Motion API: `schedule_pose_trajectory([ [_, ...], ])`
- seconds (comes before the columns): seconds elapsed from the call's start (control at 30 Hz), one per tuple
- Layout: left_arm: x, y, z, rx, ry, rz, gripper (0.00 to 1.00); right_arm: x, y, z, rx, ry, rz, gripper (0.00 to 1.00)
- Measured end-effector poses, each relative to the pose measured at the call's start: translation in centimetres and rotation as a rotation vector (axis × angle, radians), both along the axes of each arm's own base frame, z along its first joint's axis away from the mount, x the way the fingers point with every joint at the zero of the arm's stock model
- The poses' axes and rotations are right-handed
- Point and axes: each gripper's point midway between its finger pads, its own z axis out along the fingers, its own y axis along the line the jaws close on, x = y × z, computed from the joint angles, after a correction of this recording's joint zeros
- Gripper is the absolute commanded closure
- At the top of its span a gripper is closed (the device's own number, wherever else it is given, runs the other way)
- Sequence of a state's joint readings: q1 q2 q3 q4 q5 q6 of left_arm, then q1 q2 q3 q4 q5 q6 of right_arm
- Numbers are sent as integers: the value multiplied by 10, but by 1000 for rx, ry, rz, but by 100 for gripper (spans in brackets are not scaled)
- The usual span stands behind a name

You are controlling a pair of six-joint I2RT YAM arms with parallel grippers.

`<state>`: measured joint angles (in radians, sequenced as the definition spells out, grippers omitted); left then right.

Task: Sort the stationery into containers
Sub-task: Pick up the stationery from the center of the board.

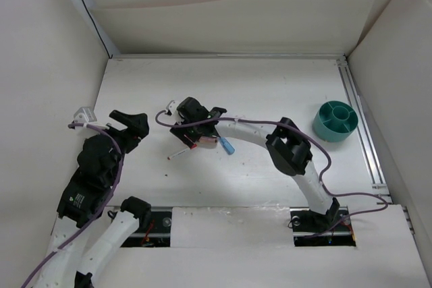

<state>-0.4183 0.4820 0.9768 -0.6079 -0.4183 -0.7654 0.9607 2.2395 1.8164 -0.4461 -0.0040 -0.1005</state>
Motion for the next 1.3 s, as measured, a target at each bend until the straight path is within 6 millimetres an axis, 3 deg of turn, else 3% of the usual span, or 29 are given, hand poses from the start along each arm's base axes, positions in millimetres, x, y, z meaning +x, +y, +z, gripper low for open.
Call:
schedule_pose_trajectory([
  [0.33, -1, -4, 1, 1, 2, -26, 19, 3, 1, -9, -35, 2, 0, 37],
  [0.53, -2, -5, 1, 8, 2, -36, 19, 5, -1, -16, -59, -3, -4, 49],
  [0.67, -2, -7, 0, 6, 4, -48, 19, 6, -2, -16, -64, -8, -10, 67],
  [0.77, -2, -8, 0, 6, 4, -51, 19, 7, -3, -16, -64, -11, -13, 73],
  [0.93, -2, -8, 1, 5, 4, -52, 19, 8, -3, -11, -60, -20, -18, 74],
  [1.07, -2, -9, 1, 3, 2, -58, 19, 11, -5, 23, 4, -34, -32, 75],
  [1.17, -1, -12, 4, -6, -10, -73, 19, 15, -16, 74, 113, -58, -58, 75],
  [1.3, 0, -20, 10, -26, -35, -111, 22, 37, -54, 158, 308, -125, -147, 75],
])
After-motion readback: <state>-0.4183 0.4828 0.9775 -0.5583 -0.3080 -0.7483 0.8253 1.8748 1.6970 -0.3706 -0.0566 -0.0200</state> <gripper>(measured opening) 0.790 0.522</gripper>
